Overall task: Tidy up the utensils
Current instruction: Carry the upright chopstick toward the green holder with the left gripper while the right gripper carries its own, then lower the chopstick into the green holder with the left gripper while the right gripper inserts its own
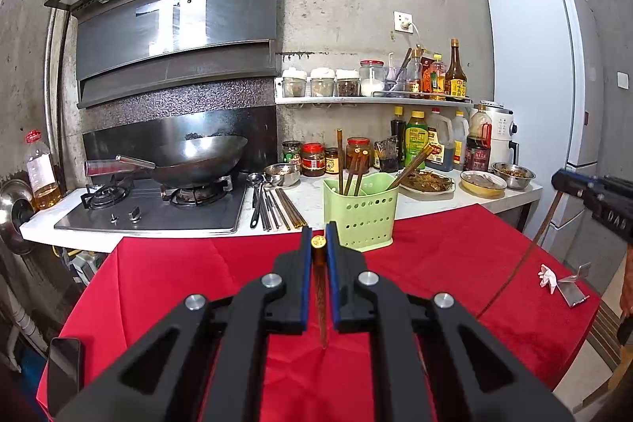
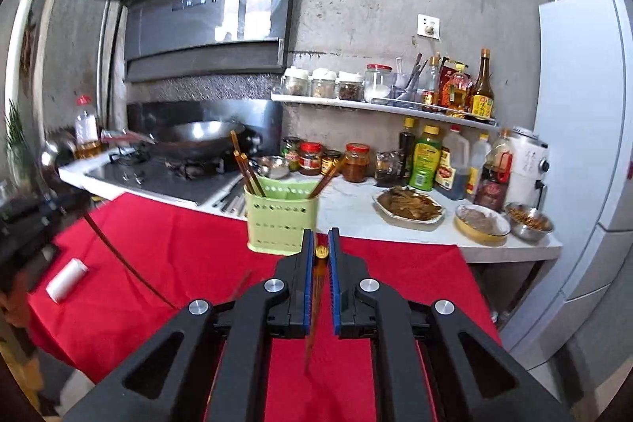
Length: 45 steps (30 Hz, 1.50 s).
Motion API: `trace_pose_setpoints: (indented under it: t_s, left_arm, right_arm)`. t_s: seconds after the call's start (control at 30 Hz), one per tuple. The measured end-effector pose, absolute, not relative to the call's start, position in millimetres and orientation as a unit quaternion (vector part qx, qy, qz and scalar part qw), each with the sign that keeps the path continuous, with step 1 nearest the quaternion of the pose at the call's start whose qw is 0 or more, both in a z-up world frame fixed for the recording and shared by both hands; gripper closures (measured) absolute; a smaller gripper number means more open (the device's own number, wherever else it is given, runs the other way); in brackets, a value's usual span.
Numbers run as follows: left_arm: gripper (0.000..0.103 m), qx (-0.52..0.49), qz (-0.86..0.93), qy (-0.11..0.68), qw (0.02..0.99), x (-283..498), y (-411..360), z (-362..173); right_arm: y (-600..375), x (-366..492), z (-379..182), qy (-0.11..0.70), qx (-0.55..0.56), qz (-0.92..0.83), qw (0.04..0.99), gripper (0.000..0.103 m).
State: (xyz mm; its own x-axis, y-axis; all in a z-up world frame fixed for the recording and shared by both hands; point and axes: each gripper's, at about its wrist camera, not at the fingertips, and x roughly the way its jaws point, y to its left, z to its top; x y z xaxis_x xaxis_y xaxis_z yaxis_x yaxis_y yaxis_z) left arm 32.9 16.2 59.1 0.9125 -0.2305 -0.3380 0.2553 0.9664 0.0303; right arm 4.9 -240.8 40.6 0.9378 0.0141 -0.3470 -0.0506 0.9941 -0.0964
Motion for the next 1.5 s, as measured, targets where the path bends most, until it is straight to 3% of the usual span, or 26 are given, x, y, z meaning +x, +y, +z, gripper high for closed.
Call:
trace_pose_setpoints:
  t_s: [0.33, 0.63, 1.13, 1.5]
  left_arm:
    - [0.096, 0.036, -0.135, 0.229, 0.963, 55, 15, 37]
    - [0.097, 0.048, -0.137, 0.274, 0.951, 81, 3, 6]
    - [0.097, 0.033, -0.176, 0.173, 0.968, 162, -35, 97]
    - [0.096, 0.041, -0.193, 0.148, 0.969, 226, -80, 107]
  right_arm:
    - [-232, 34, -19, 0.247, -0.058, 0.033, 0.967, 0.096]
    - [-228, 46, -31, 0.266, -0.06, 0.039, 0.961, 0.097]
    - [-223, 139, 47, 0.196, -0.048, 0.084, 0.976, 0.097]
    - [-214, 202, 74, 0.151, -0.055, 0.085, 0.983, 0.096]
